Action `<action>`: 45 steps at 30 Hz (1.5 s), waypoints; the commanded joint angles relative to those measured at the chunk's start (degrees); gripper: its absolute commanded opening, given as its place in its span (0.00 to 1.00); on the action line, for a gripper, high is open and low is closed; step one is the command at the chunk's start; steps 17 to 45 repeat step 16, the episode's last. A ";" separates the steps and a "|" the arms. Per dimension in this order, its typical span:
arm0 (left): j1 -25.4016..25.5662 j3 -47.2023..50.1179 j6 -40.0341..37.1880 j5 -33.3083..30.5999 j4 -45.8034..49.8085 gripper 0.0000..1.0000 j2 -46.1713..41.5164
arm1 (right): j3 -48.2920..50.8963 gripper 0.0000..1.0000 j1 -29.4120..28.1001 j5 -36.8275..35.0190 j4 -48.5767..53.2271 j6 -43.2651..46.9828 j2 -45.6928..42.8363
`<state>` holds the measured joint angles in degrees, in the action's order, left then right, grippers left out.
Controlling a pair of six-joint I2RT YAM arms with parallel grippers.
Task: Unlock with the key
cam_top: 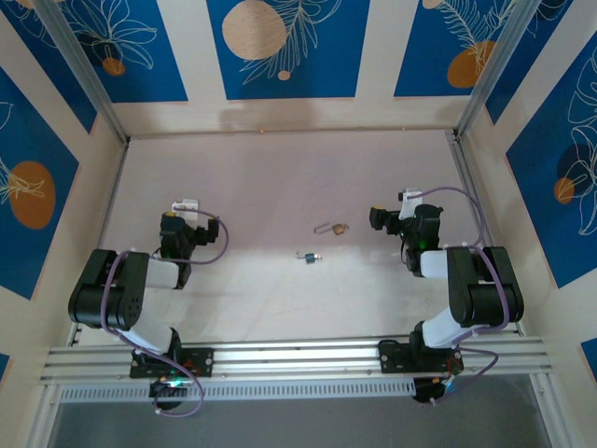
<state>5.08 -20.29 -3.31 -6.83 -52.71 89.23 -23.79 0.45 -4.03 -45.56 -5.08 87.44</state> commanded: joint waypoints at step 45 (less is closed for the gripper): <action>-0.62 -0.90 0.58 1.35 -1.38 1.00 0.33 | -0.18 0.99 -0.27 0.34 -0.51 -0.39 -0.16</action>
